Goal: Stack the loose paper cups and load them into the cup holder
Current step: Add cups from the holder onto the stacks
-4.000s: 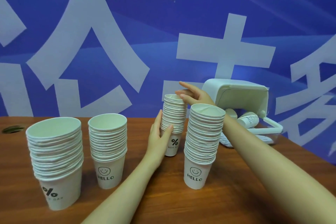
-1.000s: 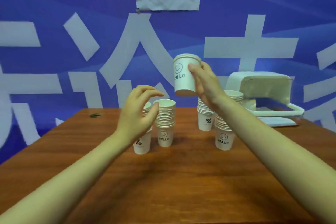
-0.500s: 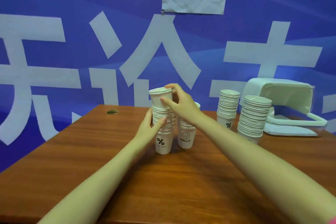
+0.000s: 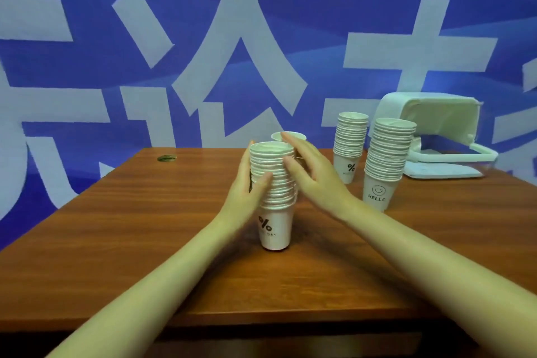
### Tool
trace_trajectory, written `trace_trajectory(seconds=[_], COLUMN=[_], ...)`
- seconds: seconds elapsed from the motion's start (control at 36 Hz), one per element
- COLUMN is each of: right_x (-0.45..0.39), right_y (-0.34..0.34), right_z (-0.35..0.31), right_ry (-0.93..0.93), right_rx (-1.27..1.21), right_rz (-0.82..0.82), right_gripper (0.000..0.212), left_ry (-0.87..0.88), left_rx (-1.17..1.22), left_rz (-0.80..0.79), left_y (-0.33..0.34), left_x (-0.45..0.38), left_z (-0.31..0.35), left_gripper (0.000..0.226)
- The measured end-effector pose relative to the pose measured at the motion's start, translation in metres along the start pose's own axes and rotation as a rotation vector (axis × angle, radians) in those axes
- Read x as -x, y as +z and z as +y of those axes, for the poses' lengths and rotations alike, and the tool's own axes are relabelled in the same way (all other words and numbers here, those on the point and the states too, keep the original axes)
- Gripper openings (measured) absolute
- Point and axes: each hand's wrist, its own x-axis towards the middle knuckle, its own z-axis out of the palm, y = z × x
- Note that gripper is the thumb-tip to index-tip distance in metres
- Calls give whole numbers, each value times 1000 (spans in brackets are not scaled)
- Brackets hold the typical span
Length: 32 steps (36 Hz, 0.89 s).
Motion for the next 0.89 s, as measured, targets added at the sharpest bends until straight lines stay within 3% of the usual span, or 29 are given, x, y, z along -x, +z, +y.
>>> trace_trajectory(seconds=[0.06,0.14,0.25,0.36,0.47,0.56,0.64,0.89], right_x=[8,28,48,62,71,79,81,27], right_y=[-15,-42,-89,-150,-214,-254,-285,-329], right_z=[-4,-4,2,33,90,143,187,272], right_ry=[44,55,29,111,348,523,638,762], right_rx=[-83,-117,-118,-153,-92,22,99,289], right_rz=[28,114,305,567,759,741,675,383], right_gripper=[49,50,39,29,27,23,32,40], left_ry=[67,95,132,153,155,146,152,170], left_rx=[-37,-15,66,116,169,178,148,18], left_rz=[-7,-13,-24,-79,-180,-186,-165,0], left_y=[13,45,88,140,200,247,287,355], left_x=[2,3,-4,-7,-14,-25,-42,-108], left_z=[5,17,24,30,29,22,12,-28], left_gripper=[70,64,80,66,69,66,69,83])
